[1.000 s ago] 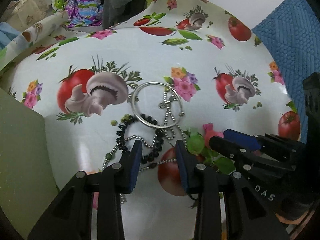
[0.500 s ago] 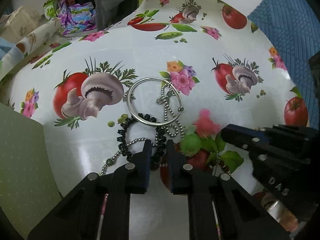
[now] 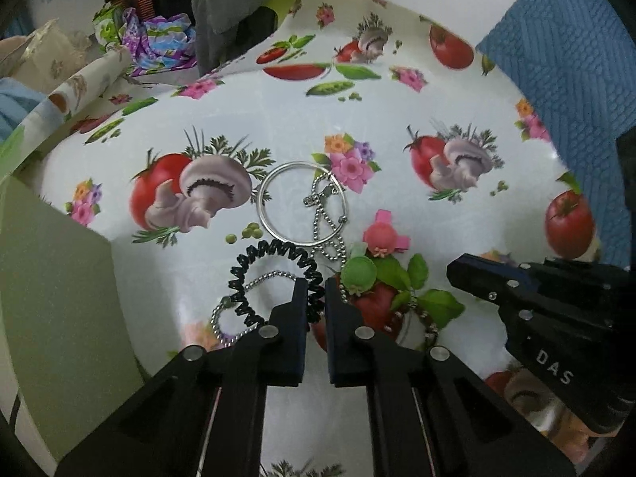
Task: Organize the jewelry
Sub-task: 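Grasp the black coil hair tie with the left tool, then carry the black coil hair tie into the box with the left tool and release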
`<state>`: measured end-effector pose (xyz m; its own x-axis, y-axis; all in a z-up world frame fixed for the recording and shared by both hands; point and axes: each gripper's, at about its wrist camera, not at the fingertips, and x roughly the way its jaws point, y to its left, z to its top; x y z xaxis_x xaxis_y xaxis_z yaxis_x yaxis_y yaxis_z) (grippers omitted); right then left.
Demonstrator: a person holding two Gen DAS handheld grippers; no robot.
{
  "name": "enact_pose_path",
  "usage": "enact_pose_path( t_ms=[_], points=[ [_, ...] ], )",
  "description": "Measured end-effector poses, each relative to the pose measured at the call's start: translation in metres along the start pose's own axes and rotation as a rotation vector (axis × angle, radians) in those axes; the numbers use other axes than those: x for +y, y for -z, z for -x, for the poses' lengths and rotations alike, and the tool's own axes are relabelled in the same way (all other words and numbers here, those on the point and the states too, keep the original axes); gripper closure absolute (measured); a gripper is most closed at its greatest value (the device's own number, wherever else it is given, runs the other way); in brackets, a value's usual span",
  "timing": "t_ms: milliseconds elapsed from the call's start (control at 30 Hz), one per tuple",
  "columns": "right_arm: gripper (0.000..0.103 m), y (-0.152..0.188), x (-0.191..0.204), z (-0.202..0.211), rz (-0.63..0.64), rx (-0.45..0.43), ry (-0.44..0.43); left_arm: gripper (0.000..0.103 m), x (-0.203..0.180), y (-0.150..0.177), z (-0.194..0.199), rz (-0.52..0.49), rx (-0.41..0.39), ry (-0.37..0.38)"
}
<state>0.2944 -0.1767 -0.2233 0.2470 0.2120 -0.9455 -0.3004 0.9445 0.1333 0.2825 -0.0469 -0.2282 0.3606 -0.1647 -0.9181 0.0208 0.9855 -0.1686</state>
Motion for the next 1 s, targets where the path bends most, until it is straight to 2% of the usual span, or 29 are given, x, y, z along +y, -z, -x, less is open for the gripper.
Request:
enact_pose_path(
  t_ms=[400, 1000],
  points=[
    [0.101, 0.010, 0.009, 0.053, -0.028, -0.084, 0.016, 0.095, -0.003, 0.002, 0.059, 0.045, -0.084, 0.046],
    [0.102, 0.019, 0.034, 0.125, -0.022, -0.202, 0.028, 0.095, 0.005, 0.015, 0.142, 0.060, -0.200, 0.052]
  ],
)
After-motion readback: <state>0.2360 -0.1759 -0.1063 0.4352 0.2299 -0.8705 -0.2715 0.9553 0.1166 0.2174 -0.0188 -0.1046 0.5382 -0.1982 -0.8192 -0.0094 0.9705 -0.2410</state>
